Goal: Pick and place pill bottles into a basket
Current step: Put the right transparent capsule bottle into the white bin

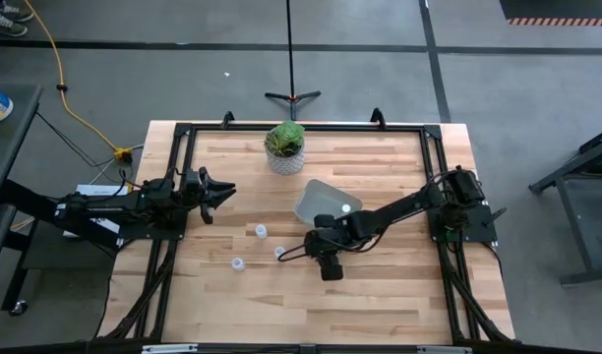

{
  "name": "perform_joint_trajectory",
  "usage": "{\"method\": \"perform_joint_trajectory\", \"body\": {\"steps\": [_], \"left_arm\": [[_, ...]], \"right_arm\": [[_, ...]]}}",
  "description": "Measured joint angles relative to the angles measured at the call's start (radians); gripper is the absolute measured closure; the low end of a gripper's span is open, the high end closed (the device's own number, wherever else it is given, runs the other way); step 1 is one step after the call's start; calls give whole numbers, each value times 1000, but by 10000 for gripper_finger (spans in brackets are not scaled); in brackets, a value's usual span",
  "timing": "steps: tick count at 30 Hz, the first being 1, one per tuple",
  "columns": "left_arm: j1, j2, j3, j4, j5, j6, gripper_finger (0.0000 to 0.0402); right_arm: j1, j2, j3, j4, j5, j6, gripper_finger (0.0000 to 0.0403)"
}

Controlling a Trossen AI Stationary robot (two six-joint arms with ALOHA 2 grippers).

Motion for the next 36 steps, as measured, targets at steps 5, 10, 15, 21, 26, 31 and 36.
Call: {"method": "perform_joint_trajectory", "body": {"steps": [5,10,15,21,26,31,36], "left_arm": [[0,0,0,0,0,0,273],[0,0,0,0,0,0,273],[0,0,0,0,1,0,273],[0,0,0,0,1,0,273],[0,0,0,0,1,0,273],[0,0,0,0,2,0,273],[0,0,0,0,2,0,273]], "right_arm": [[-11,0,13,-4,6,65,277],[-47,0,149,-23,-51,13,277],[-97,-2,327,-175,155,-103,260],[-228,-4,364,-416,162,-39,273],[-296,-2,212,-344,9,-11,276],[-302,-2,93,-223,-18,6,264],[-301,-2,66,-180,-46,24,268]]}}
